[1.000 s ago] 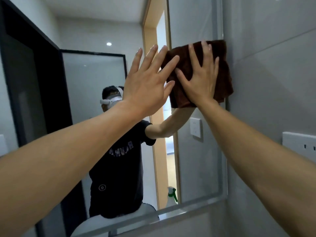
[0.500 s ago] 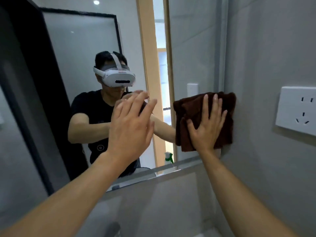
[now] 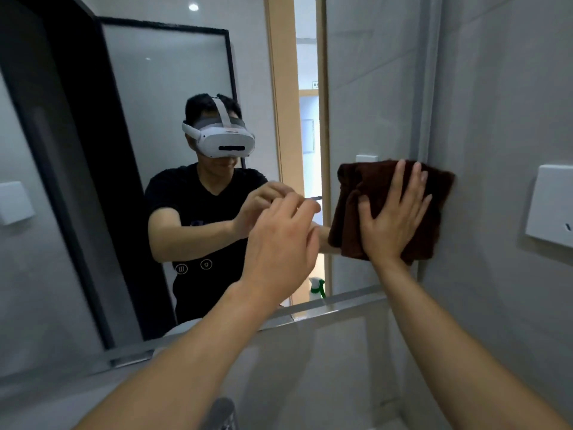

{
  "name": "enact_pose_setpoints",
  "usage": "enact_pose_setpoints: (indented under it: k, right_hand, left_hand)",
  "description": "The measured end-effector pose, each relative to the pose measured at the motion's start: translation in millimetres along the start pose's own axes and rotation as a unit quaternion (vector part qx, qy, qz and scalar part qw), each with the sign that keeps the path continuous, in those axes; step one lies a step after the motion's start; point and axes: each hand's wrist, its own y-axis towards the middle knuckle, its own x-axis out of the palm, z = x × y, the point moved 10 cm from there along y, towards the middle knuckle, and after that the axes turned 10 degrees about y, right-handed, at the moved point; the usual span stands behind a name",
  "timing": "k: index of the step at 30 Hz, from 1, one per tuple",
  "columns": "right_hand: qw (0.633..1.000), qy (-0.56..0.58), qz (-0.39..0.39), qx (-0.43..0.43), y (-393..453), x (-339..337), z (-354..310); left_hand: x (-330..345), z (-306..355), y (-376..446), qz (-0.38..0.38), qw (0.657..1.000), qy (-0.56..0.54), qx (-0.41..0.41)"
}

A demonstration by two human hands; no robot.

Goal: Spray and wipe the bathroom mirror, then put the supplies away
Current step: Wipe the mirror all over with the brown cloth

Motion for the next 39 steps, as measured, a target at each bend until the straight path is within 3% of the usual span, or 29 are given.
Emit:
enact_pose_setpoints:
  k: [5, 8, 14, 19, 23, 29, 33, 39]
  right_hand:
    - [1.0, -0.002, 0.005, -0.025, 4.9, -0.1, -3.4]
    - [1.0, -0.014, -0.008, -0.025, -25.8, -0.5, 15.0]
    - [0.999, -0.006, -0.01, 0.041, -104.4, 0.5, 55.7]
    - [0.996, -0.008, 0.003, 0.094, -135.3, 7.7, 39.6]
    - [0.996, -0.02, -0.016, 0.088, -158.1, 22.0, -4.0]
    - [0.998, -0.009, -0.055, 0.034, -193.7, 47.3, -102.8]
    - [0.995, 0.016, -0.091, -0.044, -224.1, 66.1, -176.3]
    - [0.973, 0.069, -0.138, -0.172, -265.8, 88.5, -270.1]
  left_hand:
    - [-12.9, 13.8, 17.9, 0.045, 0.999, -0.01, 0.015]
    - [2.1, 16.4, 2.5, 0.029, 0.999, -0.013, 0.023]
    - [35.5, 1.1, -43.2, -0.016, 1.0, 0.007, 0.019]
    - [25.2, -20.9, -65.5, -0.014, 0.999, 0.042, 0.023]
    - [3.3, -44.8, -83.6, -0.006, 0.998, 0.065, 0.008]
    - [-33.6, -108.7, -136.0, -0.016, 0.994, 0.077, -0.081]
    - [-71.3, -163.5, -172.0, 0.005, 0.981, 0.097, -0.166]
    - [-123.1, -184.6, -167.3, 0.049, 0.975, 0.145, -0.163]
